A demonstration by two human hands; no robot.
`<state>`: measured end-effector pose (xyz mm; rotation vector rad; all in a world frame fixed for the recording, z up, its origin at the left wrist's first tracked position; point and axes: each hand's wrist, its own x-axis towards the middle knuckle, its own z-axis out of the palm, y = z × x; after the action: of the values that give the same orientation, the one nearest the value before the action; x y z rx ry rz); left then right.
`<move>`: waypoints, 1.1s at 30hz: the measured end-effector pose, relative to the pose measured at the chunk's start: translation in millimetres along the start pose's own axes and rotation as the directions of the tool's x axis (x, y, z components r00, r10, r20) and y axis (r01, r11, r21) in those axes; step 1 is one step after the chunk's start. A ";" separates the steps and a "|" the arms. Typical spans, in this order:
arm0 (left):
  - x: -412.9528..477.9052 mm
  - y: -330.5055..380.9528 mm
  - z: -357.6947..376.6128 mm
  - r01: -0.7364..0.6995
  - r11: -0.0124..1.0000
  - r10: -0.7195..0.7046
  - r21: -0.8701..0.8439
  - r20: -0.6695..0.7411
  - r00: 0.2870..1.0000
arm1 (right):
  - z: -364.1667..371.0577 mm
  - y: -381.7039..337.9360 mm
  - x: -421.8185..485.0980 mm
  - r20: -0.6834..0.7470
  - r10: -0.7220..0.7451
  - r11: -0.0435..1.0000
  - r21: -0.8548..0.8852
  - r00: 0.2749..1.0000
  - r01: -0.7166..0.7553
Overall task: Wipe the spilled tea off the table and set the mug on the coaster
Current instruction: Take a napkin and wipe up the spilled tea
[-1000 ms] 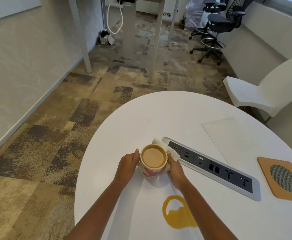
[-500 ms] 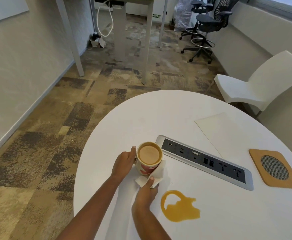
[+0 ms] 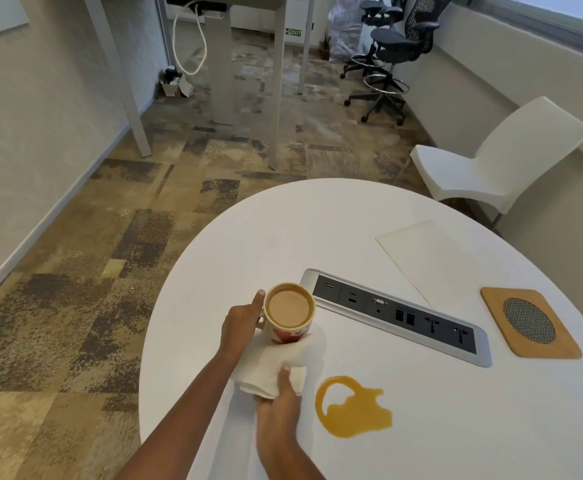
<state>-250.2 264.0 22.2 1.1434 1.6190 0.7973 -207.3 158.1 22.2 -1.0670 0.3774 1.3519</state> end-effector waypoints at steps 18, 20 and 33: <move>-18.3 11.3 1.3 0.209 0.899 -0.188 -0.384 0.093 0.978 | -62.9 -83.4 -15.1 0.103 -0.093 0.982 -0.157 0.990 0.108; -18.7 10.5 0.8 0.221 0.893 -0.190 -0.393 0.117 0.975 | -66.6 -87.2 -13.8 0.051 -0.092 0.971 -0.215 0.994 0.101; -26.0 27.1 -12.7 0.228 0.863 -0.173 -0.450 0.160 0.972 | -71.9 -102.6 -9.3 0.002 -0.118 0.936 -0.334 0.993 0.112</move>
<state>-251.4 249.3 59.0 0.6502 1.3252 0.9036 -91.9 109.8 33.6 -1.3607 0.0957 1.3294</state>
